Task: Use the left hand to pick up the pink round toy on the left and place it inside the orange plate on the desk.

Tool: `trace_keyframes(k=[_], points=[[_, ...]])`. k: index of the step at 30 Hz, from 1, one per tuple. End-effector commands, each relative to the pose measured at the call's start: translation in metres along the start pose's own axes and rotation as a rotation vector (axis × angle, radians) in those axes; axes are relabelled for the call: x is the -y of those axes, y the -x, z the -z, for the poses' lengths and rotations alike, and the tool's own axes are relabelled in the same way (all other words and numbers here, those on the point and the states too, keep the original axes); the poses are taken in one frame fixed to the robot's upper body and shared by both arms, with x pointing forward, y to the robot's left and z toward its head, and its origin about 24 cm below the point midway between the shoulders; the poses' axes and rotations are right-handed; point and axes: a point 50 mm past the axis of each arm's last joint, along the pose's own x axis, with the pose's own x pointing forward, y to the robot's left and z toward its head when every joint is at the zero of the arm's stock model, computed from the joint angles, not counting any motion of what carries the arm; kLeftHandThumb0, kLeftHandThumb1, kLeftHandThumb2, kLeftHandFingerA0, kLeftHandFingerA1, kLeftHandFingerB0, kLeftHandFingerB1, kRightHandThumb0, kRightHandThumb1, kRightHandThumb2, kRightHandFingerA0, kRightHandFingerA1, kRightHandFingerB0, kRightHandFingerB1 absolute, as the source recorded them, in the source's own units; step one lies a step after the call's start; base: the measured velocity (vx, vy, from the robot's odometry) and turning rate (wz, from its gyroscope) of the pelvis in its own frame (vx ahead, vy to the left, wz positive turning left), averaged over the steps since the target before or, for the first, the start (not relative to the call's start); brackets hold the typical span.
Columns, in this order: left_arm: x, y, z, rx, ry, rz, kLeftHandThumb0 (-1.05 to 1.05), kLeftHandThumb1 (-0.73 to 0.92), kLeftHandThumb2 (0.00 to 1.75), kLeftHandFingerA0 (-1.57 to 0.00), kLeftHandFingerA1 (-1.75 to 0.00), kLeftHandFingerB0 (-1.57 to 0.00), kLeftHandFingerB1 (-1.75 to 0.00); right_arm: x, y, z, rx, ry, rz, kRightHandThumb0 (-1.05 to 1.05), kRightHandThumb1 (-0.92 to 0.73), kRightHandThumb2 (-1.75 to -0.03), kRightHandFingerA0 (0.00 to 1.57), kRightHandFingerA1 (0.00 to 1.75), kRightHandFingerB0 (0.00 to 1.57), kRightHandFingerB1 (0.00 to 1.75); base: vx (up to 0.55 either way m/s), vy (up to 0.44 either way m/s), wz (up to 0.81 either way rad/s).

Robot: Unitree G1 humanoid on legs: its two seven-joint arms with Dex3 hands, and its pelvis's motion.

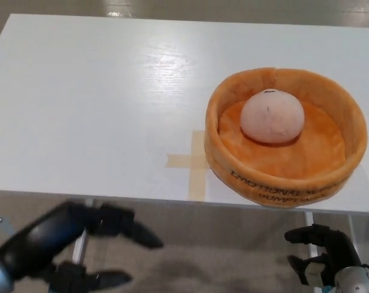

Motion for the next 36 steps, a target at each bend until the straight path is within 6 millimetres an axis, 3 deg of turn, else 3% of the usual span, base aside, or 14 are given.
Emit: trace_keyframes(k=[1,11,17,29,36], points=[[0.038,0.022,0.077,-0.277,0.348,0.048,-0.05,0.72,0.61,-0.59,-0.43,-0.6,-0.4,0.004,0.002,0.011,-0.039,0.017,-0.012,-0.14,-0.56,-0.61,0.68,0.91,0.64,0.77,0.0,0.0,0.0],[0.05,0.02,0.11,-0.437,0.232,-0.05,-0.1,0.74,0.62,-0.59,-0.43,-0.52,-0.37,0.003,0.006,0.019,-0.045,0.014,-0.009,-0.16,-0.56,-0.62,0.69,0.9,0.65,0.79,0.0,0.0,0.0],[0.05,0.011,0.128,-0.531,0.097,-0.195,-0.16,0.73,0.62,-0.58,-0.41,-0.5,-0.36,0.001,0.007,0.022,-0.058,0.013,-0.011,-0.15,-0.56,-0.61,0.68,0.9,0.66,0.79,0.0,0.0,0.0],[0.057,-0.007,0.15,-0.688,0.006,-0.239,-0.14,0.7,0.61,-0.6,-0.46,-0.55,-0.39,-0.001,0.01,0.028,-0.073,0.016,-0.021,-0.15,-0.56,-0.61,0.67,0.89,0.64,0.78,0.0,0.0,0.0],[0.064,-0.004,0.158,-0.765,-0.012,-0.297,-0.2,0.63,0.59,-0.54,-0.44,-0.55,-0.39,-0.005,0.014,0.038,-0.087,0.012,-0.024,-0.11,-0.57,-0.61,0.67,0.9,0.64,0.78,0.0,0.0,0.0]])
